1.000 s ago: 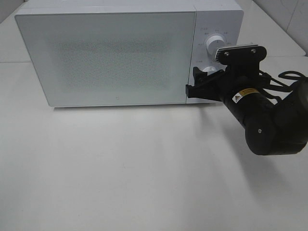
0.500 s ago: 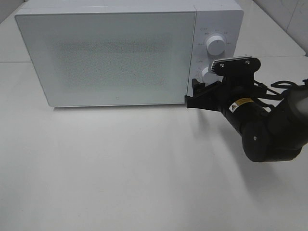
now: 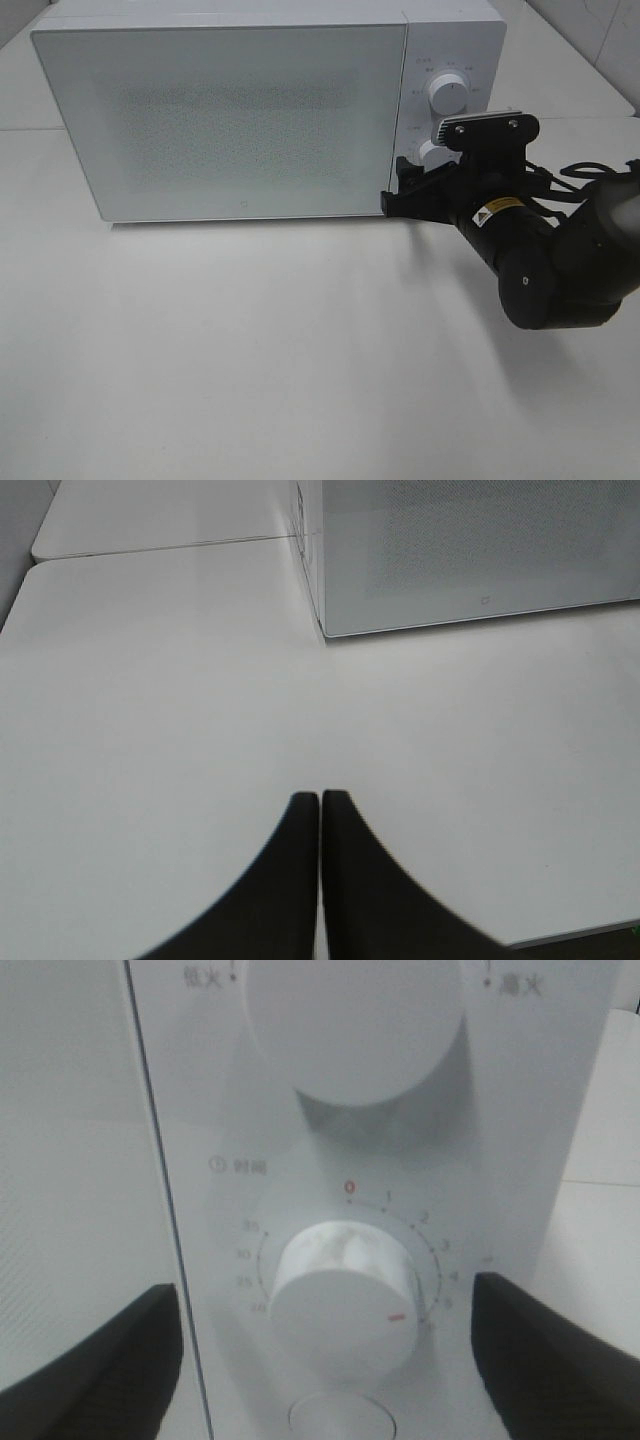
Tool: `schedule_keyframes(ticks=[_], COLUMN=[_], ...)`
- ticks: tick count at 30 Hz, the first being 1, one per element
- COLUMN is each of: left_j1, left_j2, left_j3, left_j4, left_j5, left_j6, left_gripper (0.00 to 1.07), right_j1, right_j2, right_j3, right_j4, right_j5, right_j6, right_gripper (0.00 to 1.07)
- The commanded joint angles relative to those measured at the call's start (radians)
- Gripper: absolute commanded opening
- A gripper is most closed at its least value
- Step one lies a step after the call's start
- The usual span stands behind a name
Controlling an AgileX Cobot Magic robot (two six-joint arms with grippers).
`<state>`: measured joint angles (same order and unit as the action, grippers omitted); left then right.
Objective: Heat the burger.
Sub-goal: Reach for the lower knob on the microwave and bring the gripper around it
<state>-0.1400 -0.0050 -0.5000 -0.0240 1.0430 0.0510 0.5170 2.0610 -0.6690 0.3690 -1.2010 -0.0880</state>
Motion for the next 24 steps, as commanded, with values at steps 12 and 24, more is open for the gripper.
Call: schedule_keyframes(ticks=[12, 24], left_j1=[0.001, 0.001], left_j2=[-0.006, -0.006], left_j3=[0.003, 0.003], left_j4=[-0.003, -0.003], left_j5=[-0.012, -0.012], left_j6=[0.003, 0.003], left_gripper=[0.0, 0.0], right_j1=[0.003, 0.003], right_j2=[0.002, 0.002], right_j3=[-0.042, -0.042], right_j4=[-0.003, 0.0], right_j5=[0.033, 0.032], right_j6=[-0.004, -0.004], right_gripper=[0.69, 0.29])
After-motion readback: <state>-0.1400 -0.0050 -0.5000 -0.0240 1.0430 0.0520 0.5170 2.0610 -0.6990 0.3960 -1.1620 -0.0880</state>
